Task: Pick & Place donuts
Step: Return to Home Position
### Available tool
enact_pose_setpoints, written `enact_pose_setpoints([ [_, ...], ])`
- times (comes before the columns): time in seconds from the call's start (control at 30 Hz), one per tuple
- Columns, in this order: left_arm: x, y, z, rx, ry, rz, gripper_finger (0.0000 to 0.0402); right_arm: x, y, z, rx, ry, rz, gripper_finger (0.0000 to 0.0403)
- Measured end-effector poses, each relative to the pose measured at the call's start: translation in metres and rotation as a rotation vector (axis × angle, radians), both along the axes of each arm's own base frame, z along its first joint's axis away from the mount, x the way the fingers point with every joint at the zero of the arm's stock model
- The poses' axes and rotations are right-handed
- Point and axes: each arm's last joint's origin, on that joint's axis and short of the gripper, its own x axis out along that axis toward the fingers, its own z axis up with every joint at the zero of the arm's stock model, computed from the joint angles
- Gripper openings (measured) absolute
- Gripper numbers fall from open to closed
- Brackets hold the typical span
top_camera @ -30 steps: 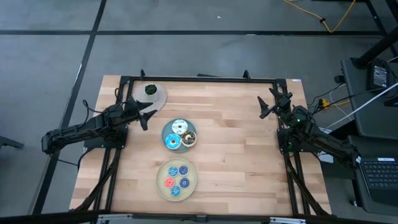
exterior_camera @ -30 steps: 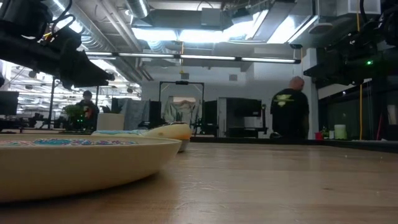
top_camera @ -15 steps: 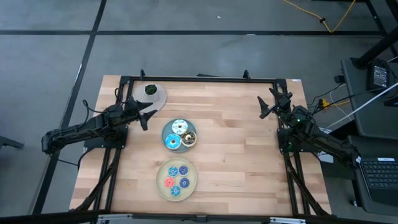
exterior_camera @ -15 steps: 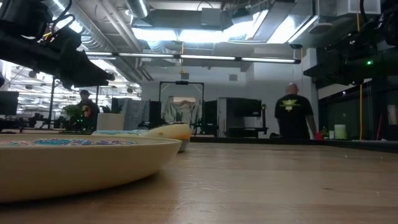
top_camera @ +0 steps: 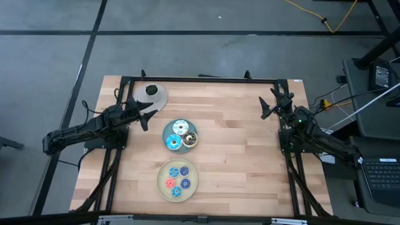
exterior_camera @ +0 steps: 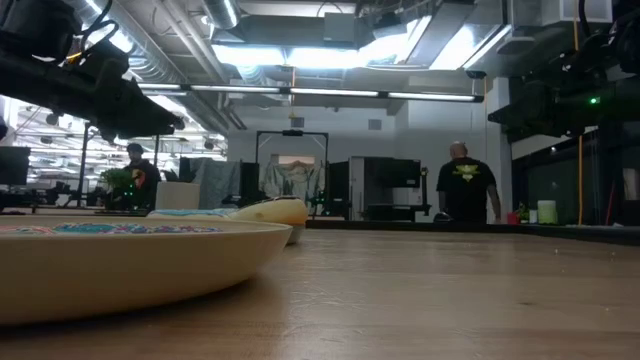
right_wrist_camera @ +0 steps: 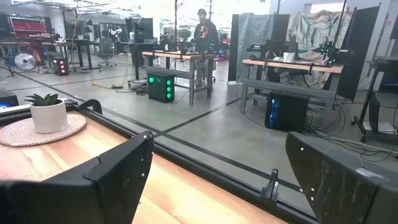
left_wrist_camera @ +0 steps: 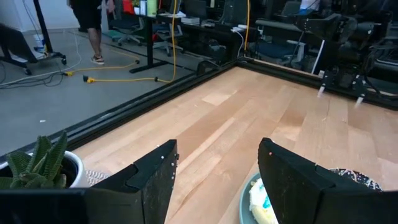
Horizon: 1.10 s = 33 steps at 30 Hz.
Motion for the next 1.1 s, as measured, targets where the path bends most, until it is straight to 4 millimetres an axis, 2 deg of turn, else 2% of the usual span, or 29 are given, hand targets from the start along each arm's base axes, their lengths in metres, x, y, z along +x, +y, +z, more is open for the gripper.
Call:
enact_pose_setpoints([
  [0.53,-0.0051,-0.0018,0.0078,0.035,-0.093,0.002,0.0217,0.0,0.0,0.0,0.0,0.0,0.0,0.0365],
  [1.1,-0.0051,-0.0019,0.0076,0.034,-0.092,0.001,0.0219,0.0,0.0,0.0,0.0,0.0,0.0,0.0365],
])
